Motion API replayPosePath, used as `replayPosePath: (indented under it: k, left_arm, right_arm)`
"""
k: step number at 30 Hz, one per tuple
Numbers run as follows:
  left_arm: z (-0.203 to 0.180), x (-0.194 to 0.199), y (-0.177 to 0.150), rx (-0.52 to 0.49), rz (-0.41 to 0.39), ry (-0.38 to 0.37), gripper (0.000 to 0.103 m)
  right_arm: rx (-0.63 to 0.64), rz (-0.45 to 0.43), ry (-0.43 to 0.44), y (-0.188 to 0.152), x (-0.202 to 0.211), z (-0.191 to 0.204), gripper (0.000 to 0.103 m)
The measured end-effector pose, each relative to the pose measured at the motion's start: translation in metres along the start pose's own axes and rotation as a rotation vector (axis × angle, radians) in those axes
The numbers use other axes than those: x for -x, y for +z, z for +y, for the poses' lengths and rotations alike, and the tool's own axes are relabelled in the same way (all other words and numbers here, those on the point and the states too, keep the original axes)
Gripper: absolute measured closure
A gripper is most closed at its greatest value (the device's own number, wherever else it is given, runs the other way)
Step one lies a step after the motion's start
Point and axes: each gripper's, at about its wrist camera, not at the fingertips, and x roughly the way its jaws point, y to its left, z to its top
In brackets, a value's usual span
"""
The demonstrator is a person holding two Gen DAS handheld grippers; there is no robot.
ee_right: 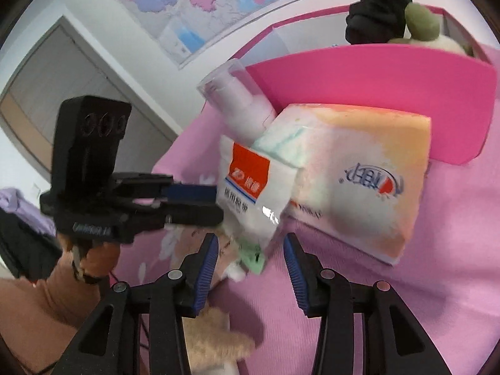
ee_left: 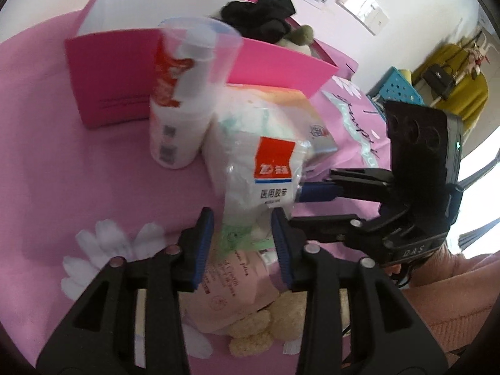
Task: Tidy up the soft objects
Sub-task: 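Lift the tape bag with the right gripper and carry it over the box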
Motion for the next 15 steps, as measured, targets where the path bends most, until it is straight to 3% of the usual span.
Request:
replayPosePath:
  k: [1,3,8,15]
  left_arm:
    - [-0.003,0.0,0.0,-0.01,0.001,0.014,0.068]
    - [-0.006,0.003,-0.002,-0.016,-0.004,0.009,0.068]
    - [-0.018,0.031,0.002,-0.031,-0.068,-0.018,0.068]
    - [-0.036,0.088,0.041,-0.086,-0.24,0.059,0.066]
  right_arm:
    - [-0.004,-0.007,0.005,0.001,-0.001,-0.001,0.061]
    - [-0.01,-0.019,0.013,0.003,-0.001,-0.002,0.08]
    - [0.031,-0.049,0.007,0.011,0.018,0.008,0.084]
    - [0.135,-0.155,0.023,0.054,0.06,0.033,0.084]
